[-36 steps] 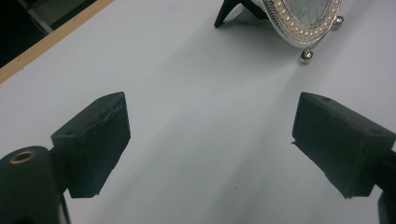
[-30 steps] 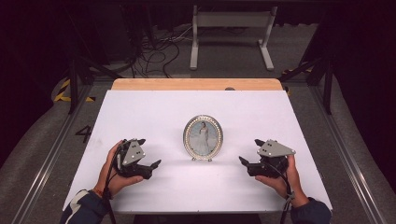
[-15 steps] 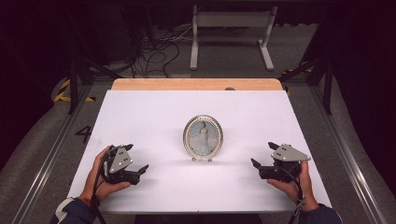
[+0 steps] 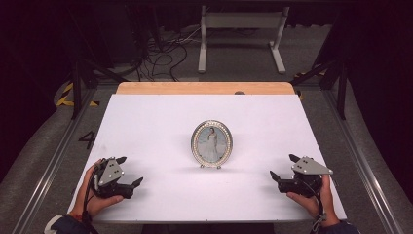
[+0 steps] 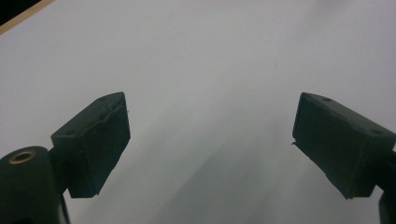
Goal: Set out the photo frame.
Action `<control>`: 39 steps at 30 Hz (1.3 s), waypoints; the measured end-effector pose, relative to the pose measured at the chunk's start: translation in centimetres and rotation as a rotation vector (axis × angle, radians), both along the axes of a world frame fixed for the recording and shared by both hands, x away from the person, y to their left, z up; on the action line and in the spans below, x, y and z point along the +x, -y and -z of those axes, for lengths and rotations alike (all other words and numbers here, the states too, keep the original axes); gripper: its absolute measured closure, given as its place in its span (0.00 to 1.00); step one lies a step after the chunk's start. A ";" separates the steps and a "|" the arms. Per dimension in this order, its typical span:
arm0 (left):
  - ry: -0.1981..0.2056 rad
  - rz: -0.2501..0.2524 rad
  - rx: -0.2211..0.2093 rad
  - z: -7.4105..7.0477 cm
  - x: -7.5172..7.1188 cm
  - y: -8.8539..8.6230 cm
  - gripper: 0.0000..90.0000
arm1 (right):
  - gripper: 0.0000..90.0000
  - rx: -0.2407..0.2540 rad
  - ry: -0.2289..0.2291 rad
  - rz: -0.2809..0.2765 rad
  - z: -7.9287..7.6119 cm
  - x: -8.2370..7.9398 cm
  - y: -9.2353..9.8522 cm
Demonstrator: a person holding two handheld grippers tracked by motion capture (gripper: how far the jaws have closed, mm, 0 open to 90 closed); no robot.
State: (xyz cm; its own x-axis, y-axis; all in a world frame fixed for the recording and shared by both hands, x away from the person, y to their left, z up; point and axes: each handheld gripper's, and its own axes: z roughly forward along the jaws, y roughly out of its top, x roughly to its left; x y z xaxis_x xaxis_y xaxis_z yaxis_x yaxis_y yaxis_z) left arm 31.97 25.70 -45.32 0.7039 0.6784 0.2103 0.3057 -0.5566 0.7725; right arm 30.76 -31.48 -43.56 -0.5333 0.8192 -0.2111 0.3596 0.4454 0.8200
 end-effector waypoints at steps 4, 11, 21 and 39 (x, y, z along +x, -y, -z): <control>-0.004 -0.029 -0.021 0.1 -0.3 -0.8 0.13 | 0.14 0.012 -0.005 0.013 0.3 -0.1 0.6; -0.005 -0.084 -0.060 0.1 -0.9 -2.2 0.14 | 0.12 0.024 -0.012 0.008 0.5 0.0 0.6; 0.000 -0.083 -0.043 0.5 -1.1 -2.5 0.13 | 0.12 -0.007 -0.003 0.035 0.6 0.3 0.2; -0.002 -0.085 -0.042 0.6 -1.0 -2.0 0.12 | 0.12 0.001 0.013 0.057 0.6 0.3 0.5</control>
State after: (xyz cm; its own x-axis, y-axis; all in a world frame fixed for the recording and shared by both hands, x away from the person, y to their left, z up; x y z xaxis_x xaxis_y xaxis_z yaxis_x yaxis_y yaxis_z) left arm 30.94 27.75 -45.90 0.6439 0.7439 0.1789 0.3522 -0.4957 0.7939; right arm 31.08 -31.96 -44.12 -0.4832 0.8481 -0.2174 0.3733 0.4242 0.8250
